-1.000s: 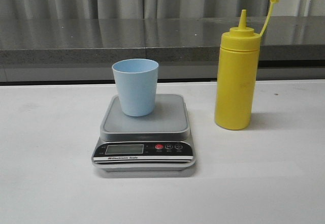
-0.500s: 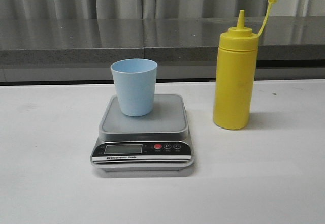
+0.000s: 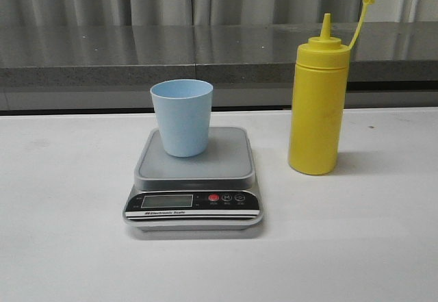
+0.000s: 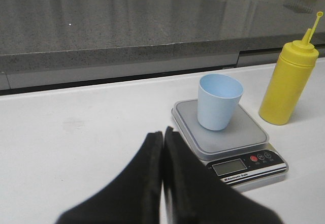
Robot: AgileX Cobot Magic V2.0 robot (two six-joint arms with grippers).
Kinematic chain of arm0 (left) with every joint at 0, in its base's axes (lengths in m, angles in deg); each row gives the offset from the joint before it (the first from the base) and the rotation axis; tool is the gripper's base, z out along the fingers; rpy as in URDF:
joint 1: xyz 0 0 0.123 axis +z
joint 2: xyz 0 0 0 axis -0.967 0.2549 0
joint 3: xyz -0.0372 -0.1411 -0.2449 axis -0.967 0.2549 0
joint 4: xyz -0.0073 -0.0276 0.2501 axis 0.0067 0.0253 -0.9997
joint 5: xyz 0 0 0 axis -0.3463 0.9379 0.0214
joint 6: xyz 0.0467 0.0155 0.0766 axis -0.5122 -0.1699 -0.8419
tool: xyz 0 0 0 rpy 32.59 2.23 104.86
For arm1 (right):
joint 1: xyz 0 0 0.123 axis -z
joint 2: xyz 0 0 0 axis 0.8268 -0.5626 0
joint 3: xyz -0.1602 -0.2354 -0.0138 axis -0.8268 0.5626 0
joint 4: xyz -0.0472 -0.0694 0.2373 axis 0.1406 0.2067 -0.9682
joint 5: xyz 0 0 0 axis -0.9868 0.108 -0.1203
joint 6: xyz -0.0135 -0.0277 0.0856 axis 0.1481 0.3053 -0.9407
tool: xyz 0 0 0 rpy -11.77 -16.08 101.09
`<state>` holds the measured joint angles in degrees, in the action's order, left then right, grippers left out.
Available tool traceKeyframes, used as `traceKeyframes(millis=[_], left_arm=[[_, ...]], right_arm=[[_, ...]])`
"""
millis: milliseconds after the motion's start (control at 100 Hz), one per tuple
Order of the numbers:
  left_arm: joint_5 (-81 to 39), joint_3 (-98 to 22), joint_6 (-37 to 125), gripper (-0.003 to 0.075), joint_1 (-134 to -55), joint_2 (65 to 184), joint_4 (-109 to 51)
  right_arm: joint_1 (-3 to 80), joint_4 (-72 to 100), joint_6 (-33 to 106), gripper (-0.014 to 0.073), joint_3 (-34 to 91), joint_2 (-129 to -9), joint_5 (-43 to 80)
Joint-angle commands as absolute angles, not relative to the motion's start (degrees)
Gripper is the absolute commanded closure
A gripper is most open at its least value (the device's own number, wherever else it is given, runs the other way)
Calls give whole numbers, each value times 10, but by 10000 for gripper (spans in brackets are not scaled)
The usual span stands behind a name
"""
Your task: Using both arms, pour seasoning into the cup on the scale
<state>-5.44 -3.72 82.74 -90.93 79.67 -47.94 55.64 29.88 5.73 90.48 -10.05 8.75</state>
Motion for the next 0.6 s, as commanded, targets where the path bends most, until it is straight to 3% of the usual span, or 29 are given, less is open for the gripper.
traceKeyframes(millis=[0, 590], left_arm=[[-102, -52, 831, 741, -909, 803, -475], [-102, -52, 831, 741, -909, 803, -475]], right_arm=[[560, 305, 62, 652, 895, -87, 36], [560, 305, 62, 652, 895, -87, 28]])
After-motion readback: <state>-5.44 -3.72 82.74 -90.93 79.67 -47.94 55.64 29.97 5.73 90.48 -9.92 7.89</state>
